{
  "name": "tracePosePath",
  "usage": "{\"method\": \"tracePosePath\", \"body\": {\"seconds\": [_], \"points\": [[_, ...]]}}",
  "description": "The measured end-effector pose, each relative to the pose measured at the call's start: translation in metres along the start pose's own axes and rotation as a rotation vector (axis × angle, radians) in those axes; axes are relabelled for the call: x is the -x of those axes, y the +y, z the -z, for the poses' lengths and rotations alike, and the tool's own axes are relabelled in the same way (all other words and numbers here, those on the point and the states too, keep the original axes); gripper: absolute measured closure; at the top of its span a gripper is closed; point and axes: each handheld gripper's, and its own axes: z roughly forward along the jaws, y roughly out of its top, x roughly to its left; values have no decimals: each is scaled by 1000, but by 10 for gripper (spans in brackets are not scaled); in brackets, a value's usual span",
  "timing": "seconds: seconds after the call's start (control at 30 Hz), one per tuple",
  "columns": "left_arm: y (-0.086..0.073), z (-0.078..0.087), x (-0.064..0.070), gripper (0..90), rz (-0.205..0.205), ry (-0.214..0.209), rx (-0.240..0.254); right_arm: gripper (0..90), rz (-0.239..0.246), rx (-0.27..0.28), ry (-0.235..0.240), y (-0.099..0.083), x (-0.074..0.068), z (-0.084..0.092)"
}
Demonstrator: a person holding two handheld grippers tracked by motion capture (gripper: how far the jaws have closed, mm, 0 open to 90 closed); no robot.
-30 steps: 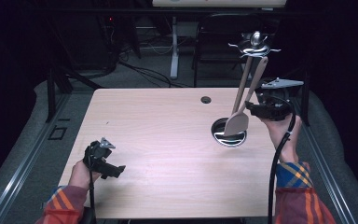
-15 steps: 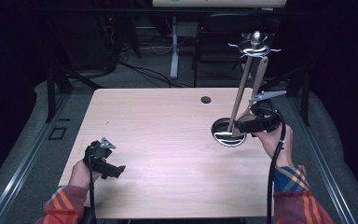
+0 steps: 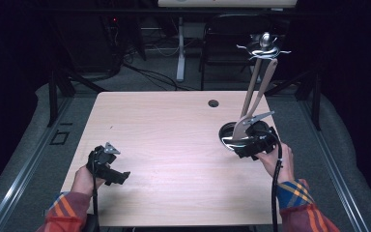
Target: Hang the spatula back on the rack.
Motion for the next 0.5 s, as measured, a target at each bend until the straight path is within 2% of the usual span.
{"method": "tracePosePath", "body": {"seconds": [0.03, 0.07, 0.13, 0.2, 0.23, 0.33, 0.37, 0.4, 0.43, 0.47, 0.5], "points": [[0, 0, 0, 1, -2, -1, 0, 49, 6, -4, 17, -2, -3, -3], [0, 0, 0, 1, -2, -2, -1, 41, 16, -35, 31, -7, -10, -10], [0, -1, 0, 1, -3, 0, -1, 38, 30, -54, 32, -10, -15, -14], [1, -1, 0, 1, -4, 0, -1, 38, 56, -99, 45, -17, -25, -23], [1, -1, 0, 1, -4, 0, -1, 38, 56, -99, 45, -17, -25, -23], [1, -1, 0, 1, -6, -4, -4, 38, 120, -167, 30, -22, -33, -30], [1, -2, 1, 1, -6, -4, -9, 40, 136, -190, 33, -25, -34, -34], [1, -2, 1, 1, -6, -4, -9, 40, 136, -190, 33, -25, -34, -34], [1, -3, 1, 1, -10, -2, -13, 37, 132, -213, 59, -29, -34, -39], [1, -4, 1, 1, -10, -6, -14, 31, 151, -235, 68, -30, -35, -43], [1, -4, 1, 1, -13, -7, -17, 31, 151, -235, 68, -30, -35, -43]]}}
